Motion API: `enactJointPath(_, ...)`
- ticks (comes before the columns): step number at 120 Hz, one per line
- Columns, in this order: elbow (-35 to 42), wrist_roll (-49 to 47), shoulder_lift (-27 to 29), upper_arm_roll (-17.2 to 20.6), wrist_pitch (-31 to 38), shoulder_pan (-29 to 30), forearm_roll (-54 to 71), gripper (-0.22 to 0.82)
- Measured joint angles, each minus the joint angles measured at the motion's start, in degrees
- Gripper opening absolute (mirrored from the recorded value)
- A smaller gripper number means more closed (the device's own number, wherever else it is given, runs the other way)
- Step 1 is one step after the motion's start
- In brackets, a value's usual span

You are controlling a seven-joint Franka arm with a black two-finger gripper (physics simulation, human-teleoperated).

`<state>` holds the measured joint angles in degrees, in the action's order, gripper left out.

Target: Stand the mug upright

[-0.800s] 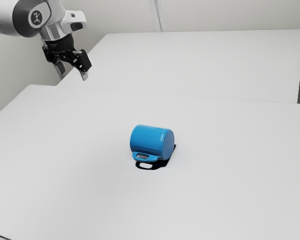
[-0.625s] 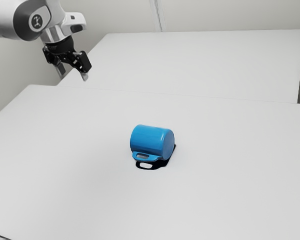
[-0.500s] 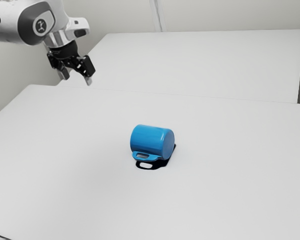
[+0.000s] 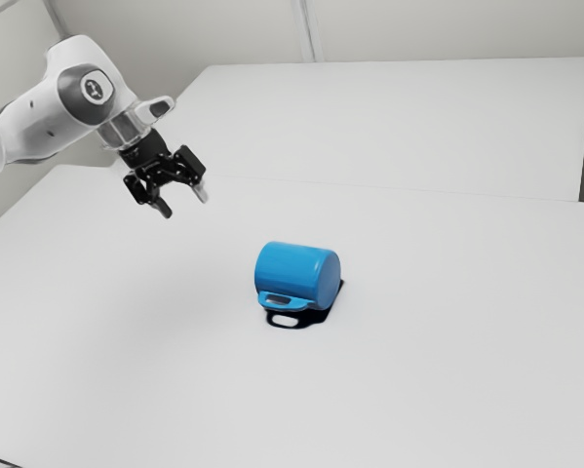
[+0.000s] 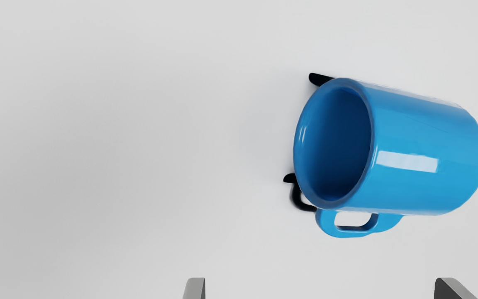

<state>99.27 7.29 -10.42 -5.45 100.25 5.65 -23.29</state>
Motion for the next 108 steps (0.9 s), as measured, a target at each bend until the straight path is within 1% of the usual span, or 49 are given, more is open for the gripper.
enactJointPath(15, 0.0, 1.8, -3.8, -0.1, 0.2, 1.3, -4.6, 0.60)
enactJointPath(26, 0.4, 3.0, -5.5, -0.1, 0.0, 1.8, -8.8, 0.60)
enactJointPath(43, 1.4, 4.5, -8.8, -0.2, -2.5, 3.0, -15.5, 0.60)
enactJointPath(71, 0.9, 6.3, -13.6, -0.1, -4.9, 3.2, -25.1, 0.60)
enactJointPath(87, 0.8, 6.9, -15.7, 0.0, -5.4, 2.9, -29.8, 0.60)
enactJointPath(108, 0.3, 7.6, -16.8, 0.2, -5.3, 2.5, -34.0, 0.60)
